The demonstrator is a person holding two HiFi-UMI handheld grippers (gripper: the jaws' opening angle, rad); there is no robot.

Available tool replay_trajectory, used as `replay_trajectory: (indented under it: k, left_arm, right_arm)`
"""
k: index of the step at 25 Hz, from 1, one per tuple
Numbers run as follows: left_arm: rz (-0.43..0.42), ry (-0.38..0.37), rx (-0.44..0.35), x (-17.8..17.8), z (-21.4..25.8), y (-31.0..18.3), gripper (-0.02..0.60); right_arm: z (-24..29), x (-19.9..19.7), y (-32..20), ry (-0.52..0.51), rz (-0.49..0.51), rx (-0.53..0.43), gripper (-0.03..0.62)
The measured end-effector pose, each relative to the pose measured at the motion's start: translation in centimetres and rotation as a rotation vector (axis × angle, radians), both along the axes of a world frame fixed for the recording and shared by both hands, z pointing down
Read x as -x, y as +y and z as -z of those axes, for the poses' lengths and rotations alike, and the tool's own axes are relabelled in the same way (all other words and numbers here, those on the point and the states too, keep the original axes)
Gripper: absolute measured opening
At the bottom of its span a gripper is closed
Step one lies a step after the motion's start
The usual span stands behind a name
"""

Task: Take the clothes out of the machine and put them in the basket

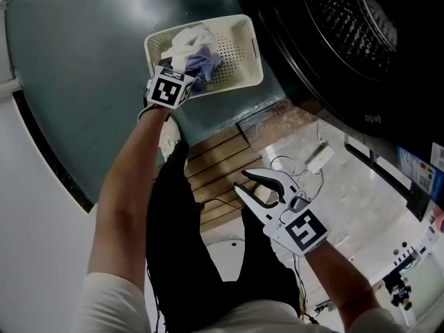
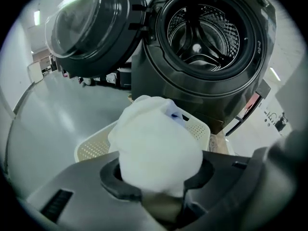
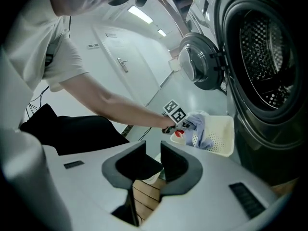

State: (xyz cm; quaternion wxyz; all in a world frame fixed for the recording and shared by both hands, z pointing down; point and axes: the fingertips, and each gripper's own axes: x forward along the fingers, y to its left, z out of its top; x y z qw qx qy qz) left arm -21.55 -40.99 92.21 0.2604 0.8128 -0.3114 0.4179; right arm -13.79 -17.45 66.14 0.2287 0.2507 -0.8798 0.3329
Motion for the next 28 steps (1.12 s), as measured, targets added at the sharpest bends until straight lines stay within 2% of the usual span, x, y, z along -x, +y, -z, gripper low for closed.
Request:
replay_trajectory:
  k: [5,9,15,19,28]
  left_arm:
    - [-0.020,-0.045,0.052,-0.1,-3.2,0.2,0.209]
    - [0.006,-0.073,0.064,0.5,-5.2,-0.1,0.228]
    - [-0.021,-0.154,0.111,1.2,-7.1,0.0,0.344]
    - [0.018,-0.153,0.162,2.0,-8.1,1.4,0.364]
    - [0.020,-0.130,0.088,1.5,-4.4,1.4,0.363]
  right_arm:
    - [-1.2,-0.1,-0.5,0.024,0.010,0.023,0.095]
    - [-1.7,-0.3,-0.8,0.040,0.009,0.031,0.095]
    - [-2.0,-0.1,-0.9,0.042,-0.009,0.042,0.095]
    - [-1.9,-0.1,-0.3,0.042,-0.004,0.049,0.095]
    - [-0.7,-0.2,1.0,0.021,0.002,0.022,0.095]
